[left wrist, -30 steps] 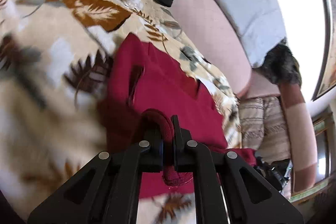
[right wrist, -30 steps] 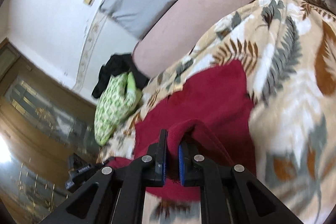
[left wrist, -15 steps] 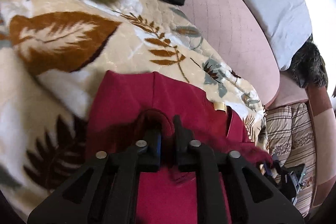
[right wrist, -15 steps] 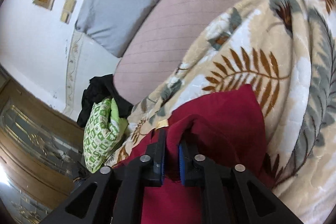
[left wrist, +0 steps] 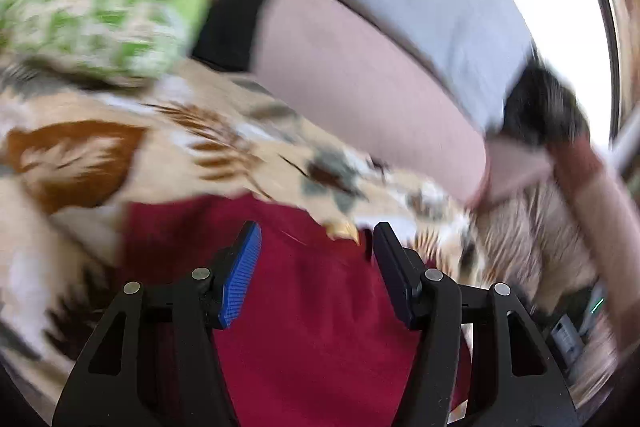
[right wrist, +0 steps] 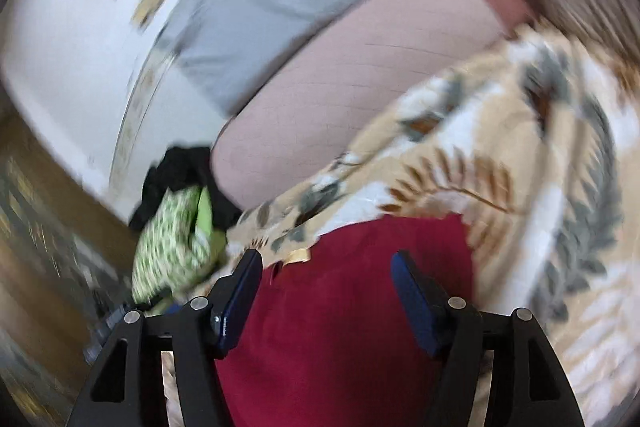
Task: Fold small clothes
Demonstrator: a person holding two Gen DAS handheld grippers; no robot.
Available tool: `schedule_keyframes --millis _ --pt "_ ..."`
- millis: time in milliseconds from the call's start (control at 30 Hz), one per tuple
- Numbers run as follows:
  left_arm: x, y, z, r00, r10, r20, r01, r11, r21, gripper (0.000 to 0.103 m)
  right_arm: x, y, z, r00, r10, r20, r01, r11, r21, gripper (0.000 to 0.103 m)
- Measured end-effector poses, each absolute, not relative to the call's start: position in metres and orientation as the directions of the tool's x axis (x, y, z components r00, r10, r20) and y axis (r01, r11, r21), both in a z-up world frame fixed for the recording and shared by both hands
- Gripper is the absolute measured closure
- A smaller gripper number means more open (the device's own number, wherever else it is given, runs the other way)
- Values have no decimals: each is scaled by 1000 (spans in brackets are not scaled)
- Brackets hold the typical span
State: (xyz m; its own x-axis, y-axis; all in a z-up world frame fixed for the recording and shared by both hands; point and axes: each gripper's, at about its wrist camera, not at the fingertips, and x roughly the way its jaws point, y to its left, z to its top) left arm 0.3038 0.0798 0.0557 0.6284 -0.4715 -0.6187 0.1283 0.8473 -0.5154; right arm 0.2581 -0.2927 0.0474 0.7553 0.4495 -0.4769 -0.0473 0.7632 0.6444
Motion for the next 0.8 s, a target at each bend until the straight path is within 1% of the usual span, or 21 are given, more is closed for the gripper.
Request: schedule_keyframes --millis 67,100,133,167,200,233,267,300,433,500,567,600,667,733,767,800 --pt "316 55 45 600 -428 -676 156 891 -425 46 269 -263 53 733 431 -526 -80 823 563 37" --pt "321 48 37 598 -382 -705 153 917 -368 46 279 -243 53 710 390 -586 -81 872 482 37" --pt "327 45 23 591 -305 -747 124 949 -289 46 287 -232 50 690 360 -628 -76 899 432 37" --pt "332 50 7 569 -251 -783 81 965 -250 46 300 -219 40 645 321 -694 -62 926 371 37" --pt "333 58 -5 552 -236 -800 56 968 -246 47 310 -214 30 601 300 -741 -46 938 343 37" --pt "332 67 -16 552 -259 -792 66 961 -268 50 319 -214 14 554 272 -787 -15 948 317 37" --pt "324 75 -20 597 -309 -740 126 947 -294 50 329 -218 -6 492 224 -841 28 962 272 37" --pt "320 82 -22 608 -341 -717 139 935 -327 50 334 -225 -22 456 210 -865 41 966 256 39" --pt "325 92 -27 601 -393 -696 139 909 -393 50 330 -241 -41 557 194 -808 -51 979 199 39" --pt "326 92 -25 590 -394 -705 138 909 -393 50 328 -241 -43 587 189 -787 -64 980 188 37" --pt "325 94 -17 567 -388 -727 122 912 -392 50 328 -235 -39 577 184 -795 -79 982 170 34" --pt "321 95 -9 564 -379 -734 103 914 -393 50 326 -235 -33 569 188 -801 -87 982 169 35" --pt "304 106 12 585 -393 -710 82 899 -430 50 319 -235 -12 566 216 -796 -76 975 211 35" --pt "278 120 30 610 -392 -688 69 892 -447 50 291 -237 20 635 252 -730 -81 962 261 35" --pt "261 130 38 619 -406 -672 71 881 -467 50 276 -238 32 662 245 -709 -79 963 259 35" --pt "247 137 41 626 -418 -658 71 871 -486 47 257 -239 44 679 231 -697 -73 966 249 35"
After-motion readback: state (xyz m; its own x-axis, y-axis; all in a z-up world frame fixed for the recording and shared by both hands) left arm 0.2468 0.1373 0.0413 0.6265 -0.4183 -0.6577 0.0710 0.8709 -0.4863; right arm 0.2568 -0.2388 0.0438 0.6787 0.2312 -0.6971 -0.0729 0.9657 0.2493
